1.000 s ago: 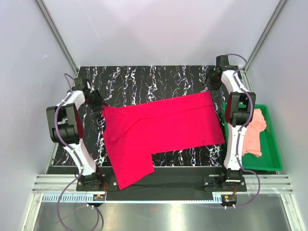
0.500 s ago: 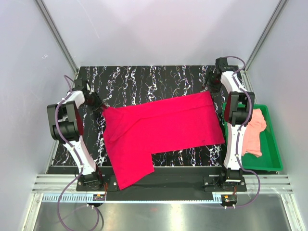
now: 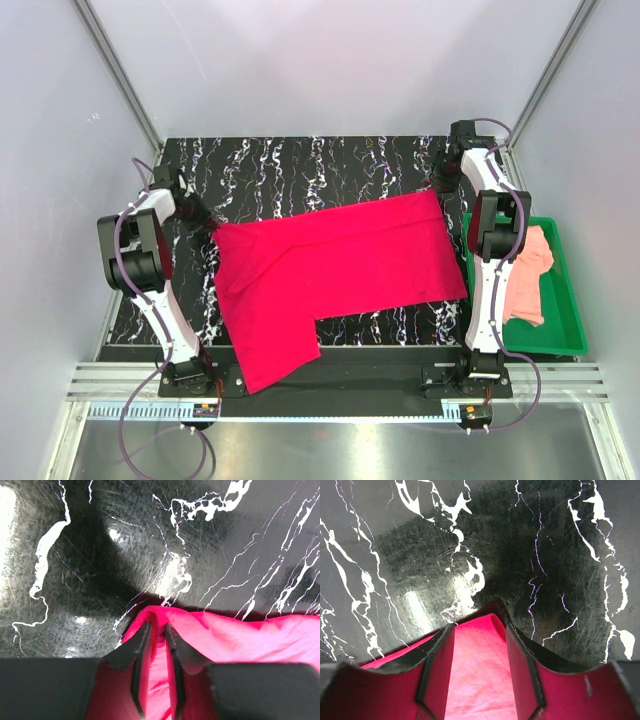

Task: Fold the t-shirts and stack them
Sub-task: Fold the tshirt

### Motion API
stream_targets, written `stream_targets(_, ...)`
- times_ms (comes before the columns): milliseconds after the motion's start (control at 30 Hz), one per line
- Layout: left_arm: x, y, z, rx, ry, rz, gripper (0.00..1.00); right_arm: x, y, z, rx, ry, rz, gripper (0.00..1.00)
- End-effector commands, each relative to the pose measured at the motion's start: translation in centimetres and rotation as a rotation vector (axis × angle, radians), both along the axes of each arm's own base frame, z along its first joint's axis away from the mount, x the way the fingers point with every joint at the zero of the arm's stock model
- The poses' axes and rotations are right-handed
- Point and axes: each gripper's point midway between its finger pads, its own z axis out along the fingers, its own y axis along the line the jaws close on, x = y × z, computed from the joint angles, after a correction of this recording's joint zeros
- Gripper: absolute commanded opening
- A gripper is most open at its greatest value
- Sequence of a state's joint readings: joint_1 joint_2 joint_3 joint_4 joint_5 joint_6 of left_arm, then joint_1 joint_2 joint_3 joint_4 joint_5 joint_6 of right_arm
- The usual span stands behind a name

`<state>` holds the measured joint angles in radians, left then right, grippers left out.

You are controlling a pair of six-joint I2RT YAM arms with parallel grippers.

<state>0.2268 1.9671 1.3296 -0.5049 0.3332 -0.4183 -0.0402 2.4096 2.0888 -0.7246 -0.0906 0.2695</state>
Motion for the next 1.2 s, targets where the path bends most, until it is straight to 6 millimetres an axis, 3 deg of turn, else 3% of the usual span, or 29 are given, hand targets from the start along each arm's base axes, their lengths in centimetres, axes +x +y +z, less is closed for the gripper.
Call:
stream_targets(0,2.0,0.8,1.6,0.0,-0.077,-0.007,0.2,0.4,-0.1,0.5,0.025,-0.016,-0.02,0.51)
stream_targets(133,2.2,0.9,1.9,-0.007,-0.097,-0.005,0.17,0.9,0.0,0.4,0.063,-0.02,-0.072,0.42)
stream_targets(267,2.1,0.9,1.9,-0.02,-0.101,0.001,0.12,1.7,0.1,0.3,0.095,-0.041,-0.126,0.25)
stream_targets(367,2.0,1.1,1.7,-0.029,-0.099,0.016,0.07,1.9,-0.3,0.1,0.093,-0.044,-0.172,0.0)
stream_targets(533,1.7,1.7,1.3,-0.031,-0.093,0.045,0.0,2.0,-2.4,0.5,0.001,-0.076,-0.267,0.0)
stream_targets(767,1.6,3.0,1.2,-0.018,-0.106,0.114,0.0,2.0,-4.8,1.6,-0.089,-0.136,-0.365,0.0)
stream_targets(1000,1.6,2.9,1.0,-0.047,-0.106,0.115,0.0,2.3,-3.8,1.1,-0.042,-0.144,-0.318,0.0)
stream_targets(1100,1.3,2.9,1.5,-0.044,-0.118,0.116,0.18,3.1,-2.6,2.0,0.005,-0.171,-0.247,0.0)
stream_targets(1167,1.2,2.8,2.2,-0.039,-0.132,0.115,0.32,3.2,-1.8,2.5,0.031,-0.169,-0.192,0.1)
